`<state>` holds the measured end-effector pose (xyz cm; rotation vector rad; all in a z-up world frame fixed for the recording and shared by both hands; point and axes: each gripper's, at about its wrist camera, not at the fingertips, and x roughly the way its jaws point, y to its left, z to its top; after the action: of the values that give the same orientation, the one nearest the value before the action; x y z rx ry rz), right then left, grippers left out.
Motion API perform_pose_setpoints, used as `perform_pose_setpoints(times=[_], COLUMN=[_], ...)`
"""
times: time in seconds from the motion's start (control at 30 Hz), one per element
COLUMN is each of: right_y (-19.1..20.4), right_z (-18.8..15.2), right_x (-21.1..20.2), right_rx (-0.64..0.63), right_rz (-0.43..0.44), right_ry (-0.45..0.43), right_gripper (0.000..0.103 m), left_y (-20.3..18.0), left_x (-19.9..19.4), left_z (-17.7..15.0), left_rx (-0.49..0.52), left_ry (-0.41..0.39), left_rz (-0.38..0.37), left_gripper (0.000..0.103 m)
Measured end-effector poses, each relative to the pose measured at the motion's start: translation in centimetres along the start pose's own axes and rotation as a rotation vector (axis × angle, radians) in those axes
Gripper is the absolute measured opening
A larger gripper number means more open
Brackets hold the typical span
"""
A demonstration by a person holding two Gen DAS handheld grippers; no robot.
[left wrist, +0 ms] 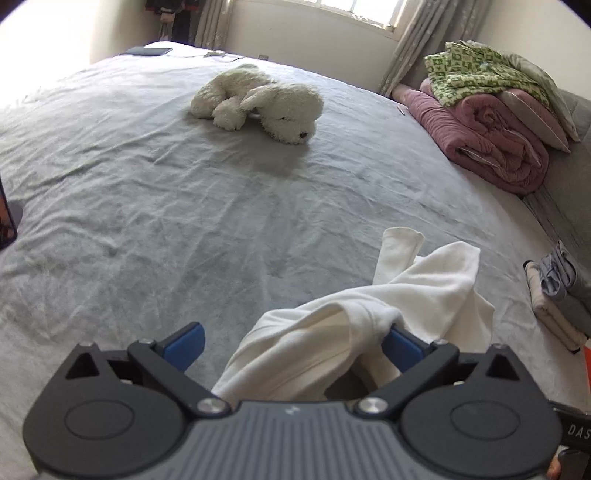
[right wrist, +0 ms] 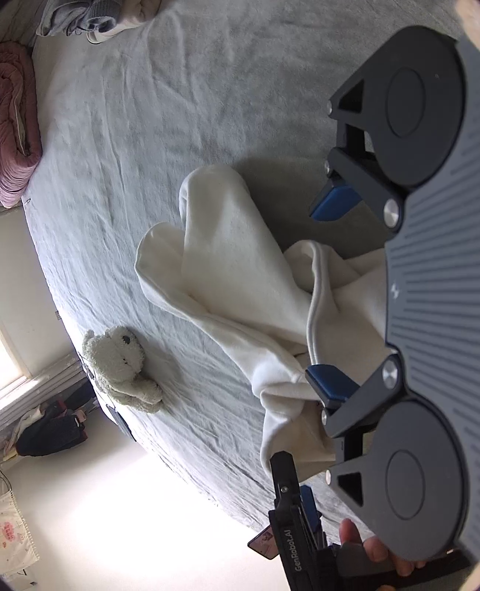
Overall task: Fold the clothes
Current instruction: 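Lower the right gripper onto the shirt and pinch a fold of fabric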
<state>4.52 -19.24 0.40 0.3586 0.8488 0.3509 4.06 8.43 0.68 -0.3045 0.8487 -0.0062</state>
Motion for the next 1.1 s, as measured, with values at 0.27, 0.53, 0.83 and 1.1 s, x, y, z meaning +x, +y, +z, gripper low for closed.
perform_pose_setpoints(times=[0.27,0.53,0.83,1.1], right_y=[1.8,5.8,9.3,8.4], right_z=[-2.7,-2.1,-1.1,1.5], right_x=[-0.4,1.3,5.5,2.9], right_rx=[-0.036,-0.117,-0.21,-0.101], right_rz=[0.052,-0.031,-0.209,-0.251], right_ry=[0.054,0.073,0.049,-0.02], right_gripper=[0.088,0.088,0.086,0.081], left_y=[3.1,5.6,7.3,7.2], left_x=[-0.5,0.1,0.8,2.0], left_z=[0.3,0.4,0.1,1.2], left_rx=[-0.072,-0.12,-0.112,-0.187], left_ry=[-0.072,0.001,0.093,0.182], left_rz=[0.05,-0.009,-0.05,-0.081], left_gripper=[0.102,0.103,0.103,0.103])
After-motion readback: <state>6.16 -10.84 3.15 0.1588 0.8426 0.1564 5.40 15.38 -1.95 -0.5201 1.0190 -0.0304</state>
